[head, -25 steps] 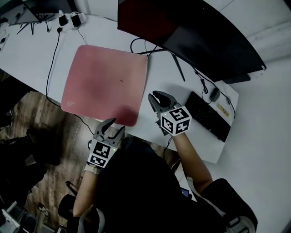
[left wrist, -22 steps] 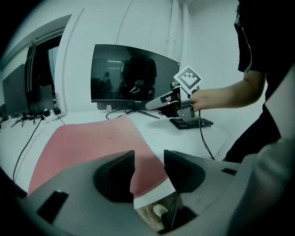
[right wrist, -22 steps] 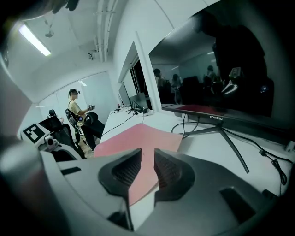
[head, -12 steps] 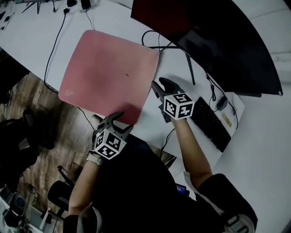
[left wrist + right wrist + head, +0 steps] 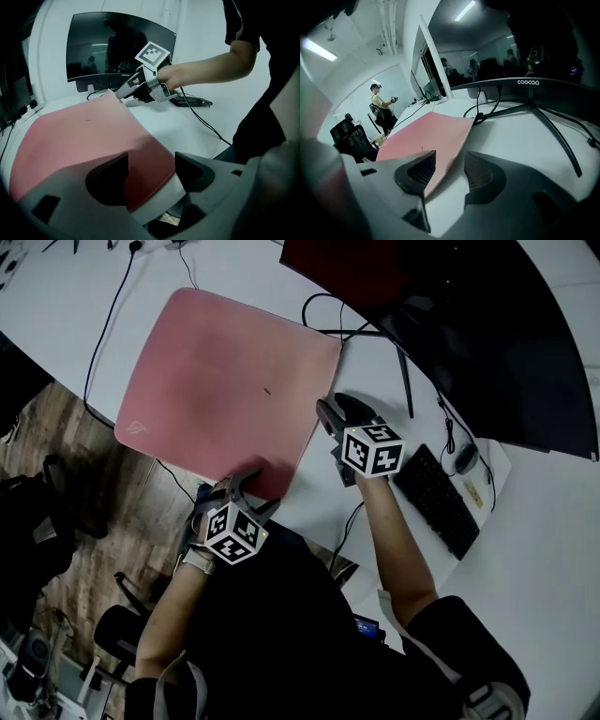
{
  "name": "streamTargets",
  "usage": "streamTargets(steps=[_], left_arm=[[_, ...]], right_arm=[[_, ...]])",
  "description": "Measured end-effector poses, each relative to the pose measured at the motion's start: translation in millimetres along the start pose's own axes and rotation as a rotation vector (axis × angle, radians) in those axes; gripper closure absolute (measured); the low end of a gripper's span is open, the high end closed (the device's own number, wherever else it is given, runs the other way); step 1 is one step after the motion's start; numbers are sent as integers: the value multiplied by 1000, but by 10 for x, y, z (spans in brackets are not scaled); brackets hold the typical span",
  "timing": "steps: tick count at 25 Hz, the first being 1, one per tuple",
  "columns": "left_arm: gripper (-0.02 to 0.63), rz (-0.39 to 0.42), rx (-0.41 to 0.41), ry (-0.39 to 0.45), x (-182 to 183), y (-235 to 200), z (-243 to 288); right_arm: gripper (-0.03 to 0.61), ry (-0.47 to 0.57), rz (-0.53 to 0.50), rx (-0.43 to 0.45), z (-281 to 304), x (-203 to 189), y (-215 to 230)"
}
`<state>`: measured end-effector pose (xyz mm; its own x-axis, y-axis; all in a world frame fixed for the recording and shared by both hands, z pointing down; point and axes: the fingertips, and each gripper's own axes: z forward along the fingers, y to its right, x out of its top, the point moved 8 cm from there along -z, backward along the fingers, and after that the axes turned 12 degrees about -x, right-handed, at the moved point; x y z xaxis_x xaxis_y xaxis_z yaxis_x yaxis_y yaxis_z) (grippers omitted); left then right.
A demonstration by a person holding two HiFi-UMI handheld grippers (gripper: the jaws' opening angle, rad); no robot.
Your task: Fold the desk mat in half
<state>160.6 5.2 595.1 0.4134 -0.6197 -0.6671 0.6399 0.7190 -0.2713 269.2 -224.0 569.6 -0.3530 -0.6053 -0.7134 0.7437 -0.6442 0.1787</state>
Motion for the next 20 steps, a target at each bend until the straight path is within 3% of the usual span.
streamTargets(steps=[7, 12, 15, 18, 20], left_arm=[[301, 85, 9, -48, -14, 3, 128], [317, 87, 7, -28, -37, -19, 107], [391, 66, 17, -27, -26, -94, 66], [512, 29, 29, -21, -28, -210, 11], [532, 27, 10, -21, -33, -231, -2]], right_arm=[[393, -20, 20, 6, 149, -11, -21], [393, -23, 32, 6, 215, -10, -60], [410, -20, 18, -11, 214, 5, -73], [464, -15, 18, -27, 203, 22, -67], [477, -20, 20, -31, 206, 31, -64]])
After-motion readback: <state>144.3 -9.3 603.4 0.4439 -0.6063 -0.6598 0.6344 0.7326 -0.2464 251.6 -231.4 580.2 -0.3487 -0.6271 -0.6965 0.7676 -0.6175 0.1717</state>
